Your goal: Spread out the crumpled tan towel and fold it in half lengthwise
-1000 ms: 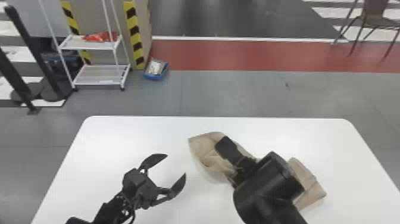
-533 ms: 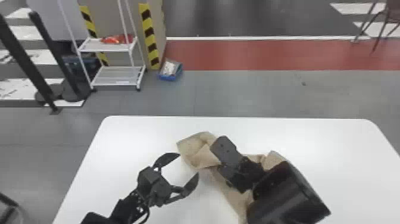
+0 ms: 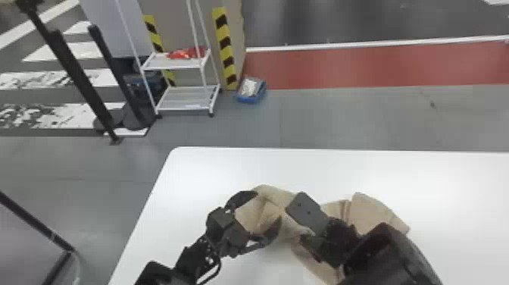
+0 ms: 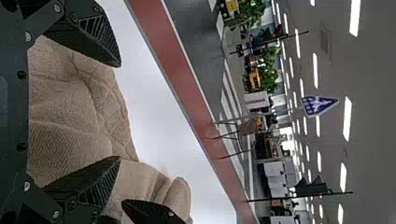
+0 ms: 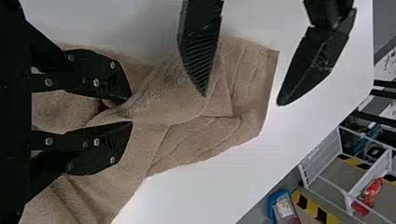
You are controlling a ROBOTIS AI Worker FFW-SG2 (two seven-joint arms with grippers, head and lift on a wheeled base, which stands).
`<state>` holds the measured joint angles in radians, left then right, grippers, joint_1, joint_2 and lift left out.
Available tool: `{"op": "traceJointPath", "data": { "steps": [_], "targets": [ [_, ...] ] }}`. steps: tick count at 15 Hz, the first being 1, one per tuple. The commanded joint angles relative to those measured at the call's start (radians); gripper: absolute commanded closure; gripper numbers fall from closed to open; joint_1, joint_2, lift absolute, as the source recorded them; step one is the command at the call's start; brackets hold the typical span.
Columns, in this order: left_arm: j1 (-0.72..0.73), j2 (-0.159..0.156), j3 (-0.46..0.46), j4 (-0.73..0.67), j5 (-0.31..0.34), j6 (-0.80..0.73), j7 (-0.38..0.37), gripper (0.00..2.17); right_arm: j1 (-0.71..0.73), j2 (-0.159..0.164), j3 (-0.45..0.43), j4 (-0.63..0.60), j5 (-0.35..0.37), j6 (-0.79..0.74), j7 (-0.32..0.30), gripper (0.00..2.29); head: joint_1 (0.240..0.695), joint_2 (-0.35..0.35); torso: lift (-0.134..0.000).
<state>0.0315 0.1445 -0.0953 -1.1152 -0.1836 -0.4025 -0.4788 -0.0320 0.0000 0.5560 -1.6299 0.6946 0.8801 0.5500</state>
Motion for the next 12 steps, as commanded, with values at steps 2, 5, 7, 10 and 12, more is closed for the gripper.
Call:
{"op": "traceJointPath", "data": {
  "steps": [2,5,7,10,12],
  "targets": [
    [-0.001,0.006,0.003,0.0,0.0,0.0,-0.006,0.2,0.069,0.001,-0.079,-0.105,0.051,0.024,0.038,0.04,0.695,0.132,0.0],
    [-0.001,0.023,0.016,0.0,0.006,0.0,-0.012,0.2,0.116,-0.008,-0.162,-0.163,0.054,0.018,0.041,0.05,0.695,0.106,0.0],
    [0.002,0.027,0.032,0.0,0.007,0.0,-0.014,0.2,0.135,-0.008,-0.239,-0.222,-0.053,0.018,0.044,0.06,0.695,0.087,0.0],
    [0.01,0.032,0.035,0.0,0.007,0.0,-0.015,0.2,0.155,-0.014,-0.263,-0.252,-0.046,0.021,0.099,0.06,0.695,0.078,0.0],
    [0.013,0.032,0.034,-0.002,0.007,0.0,-0.015,0.2,0.158,-0.029,-0.248,-0.242,0.037,0.027,0.174,0.06,0.695,0.078,0.0]
  ]
}}
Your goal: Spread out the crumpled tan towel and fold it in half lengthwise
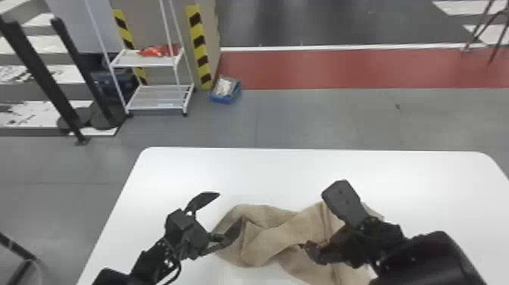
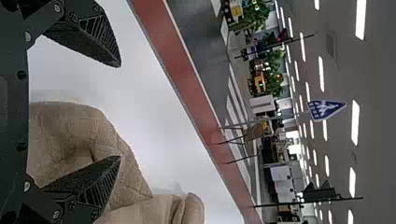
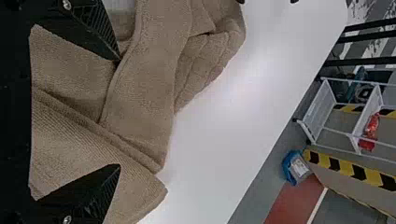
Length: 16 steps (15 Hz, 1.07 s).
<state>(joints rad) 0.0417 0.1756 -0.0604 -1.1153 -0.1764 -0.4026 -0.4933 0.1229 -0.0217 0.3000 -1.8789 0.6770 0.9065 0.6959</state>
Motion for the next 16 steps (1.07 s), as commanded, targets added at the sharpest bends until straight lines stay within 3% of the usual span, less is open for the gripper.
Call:
{"op": "traceJointPath", "data": {
  "steps": [1,3,6,10,16],
  "targets": [
    [0.003,-0.001,-0.001,-0.001,-0.002,0.0,0.001,0.2,0.017,-0.007,0.01,0.006,0.078,-0.017,0.037,0.06,0.695,0.075,0.0],
    [0.004,-0.001,-0.001,-0.001,-0.002,0.0,-0.001,0.2,0.043,-0.027,-0.009,-0.048,0.079,-0.042,0.112,0.07,0.695,0.07,0.0],
    [0.007,-0.001,-0.001,-0.001,0.0,-0.003,0.001,0.2,0.106,-0.057,-0.044,-0.115,0.145,-0.162,0.178,0.08,0.695,0.067,0.0],
    [0.007,-0.001,0.002,-0.001,0.002,-0.003,0.001,0.2,0.211,-0.115,-0.085,-0.186,0.162,-0.241,0.286,0.13,0.695,0.05,0.0],
    [0.007,-0.001,0.005,-0.001,0.002,-0.003,0.001,0.2,0.343,-0.185,-0.081,-0.241,0.294,-0.278,0.341,0.22,0.695,0.021,0.0]
  ]
}}
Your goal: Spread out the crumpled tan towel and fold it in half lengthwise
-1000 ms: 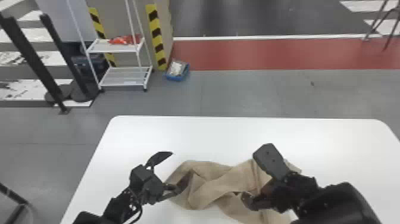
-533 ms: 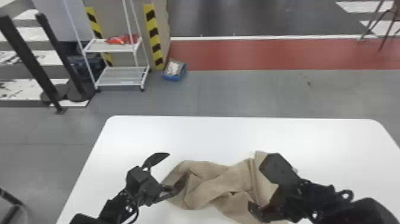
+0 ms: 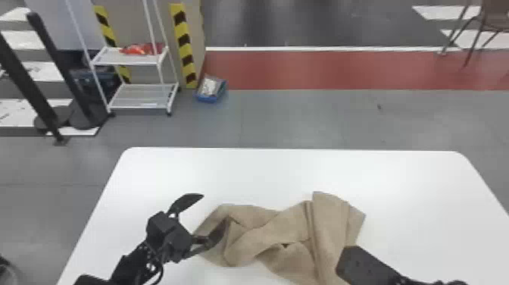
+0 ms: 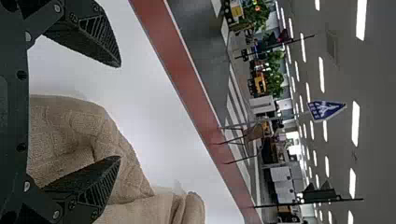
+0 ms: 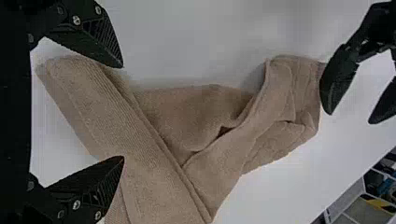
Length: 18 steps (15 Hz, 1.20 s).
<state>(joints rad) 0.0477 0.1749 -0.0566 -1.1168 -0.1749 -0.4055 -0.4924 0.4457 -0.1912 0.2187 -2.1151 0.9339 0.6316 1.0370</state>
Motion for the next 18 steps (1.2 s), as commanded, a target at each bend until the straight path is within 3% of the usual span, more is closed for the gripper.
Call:
{"op": "traceJointPath", "data": {
  "steps": [1,8,11,18],
  "targets": [
    [0.001,0.0,0.003,0.0,0.0,0.0,0.002,0.2,0.03,-0.027,-0.004,-0.008,0.051,-0.003,0.001,0.22,0.695,0.009,0.0],
    [0.004,0.002,0.015,0.002,-0.005,0.0,0.002,0.2,0.067,-0.082,-0.048,-0.026,0.129,-0.062,0.098,0.22,0.695,-0.04,0.0],
    [0.004,0.002,0.017,0.002,-0.006,0.0,0.002,0.2,0.073,-0.096,-0.05,-0.008,0.163,-0.074,0.1,0.22,0.695,-0.063,0.0],
    [0.011,0.0,0.015,0.003,-0.006,0.0,0.005,0.2,0.045,-0.093,0.018,0.076,0.227,-0.102,0.083,0.29,0.695,-0.075,0.0]
  ]
}}
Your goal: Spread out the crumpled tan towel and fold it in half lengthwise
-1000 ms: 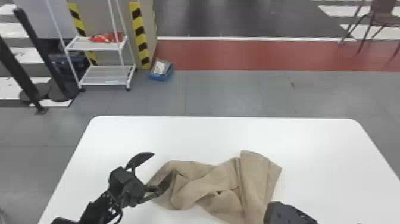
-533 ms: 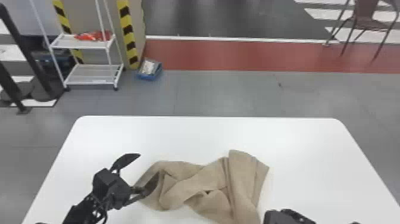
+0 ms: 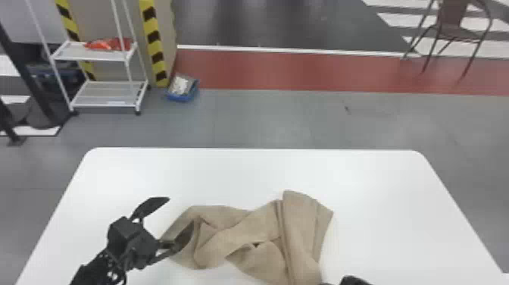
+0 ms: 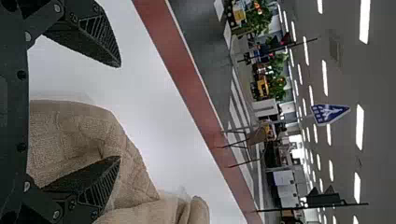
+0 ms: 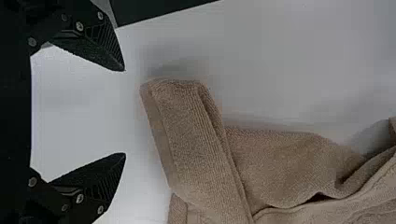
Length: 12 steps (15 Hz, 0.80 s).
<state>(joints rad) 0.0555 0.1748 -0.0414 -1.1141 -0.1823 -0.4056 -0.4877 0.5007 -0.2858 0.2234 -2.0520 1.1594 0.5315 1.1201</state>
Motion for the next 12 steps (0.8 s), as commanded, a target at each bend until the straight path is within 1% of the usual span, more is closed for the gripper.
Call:
{"op": "traceJointPath", "data": {
  "steps": [1,5,6,8,10,12],
  "targets": [
    [0.003,0.0,0.0,-0.001,0.003,0.0,0.001,0.2,-0.019,0.005,0.024,0.029,0.005,-0.001,0.0,0.32,0.695,-0.069,0.0],
    [0.007,0.0,0.003,-0.001,0.004,-0.003,0.001,0.2,-0.042,0.013,0.074,0.065,0.034,0.002,-0.002,0.38,0.695,-0.049,0.0],
    [0.007,0.0,0.005,-0.001,0.004,-0.003,0.001,0.2,-0.045,0.014,0.077,0.067,0.034,0.002,-0.002,0.38,0.695,-0.039,0.0],
    [0.009,0.0,0.006,-0.001,0.006,-0.003,0.001,0.2,-0.053,0.014,0.082,0.07,0.037,0.002,0.006,0.47,0.695,-0.03,0.0],
    [0.009,0.0,0.006,-0.001,0.006,-0.006,0.0,0.2,-0.057,0.014,0.085,0.079,0.04,0.002,0.006,0.48,0.695,-0.024,0.0],
    [0.01,0.0,0.006,-0.001,0.004,-0.006,0.0,0.2,-0.062,0.017,0.088,0.084,0.04,0.002,0.012,0.62,0.695,-0.022,0.0]
  ]
}}
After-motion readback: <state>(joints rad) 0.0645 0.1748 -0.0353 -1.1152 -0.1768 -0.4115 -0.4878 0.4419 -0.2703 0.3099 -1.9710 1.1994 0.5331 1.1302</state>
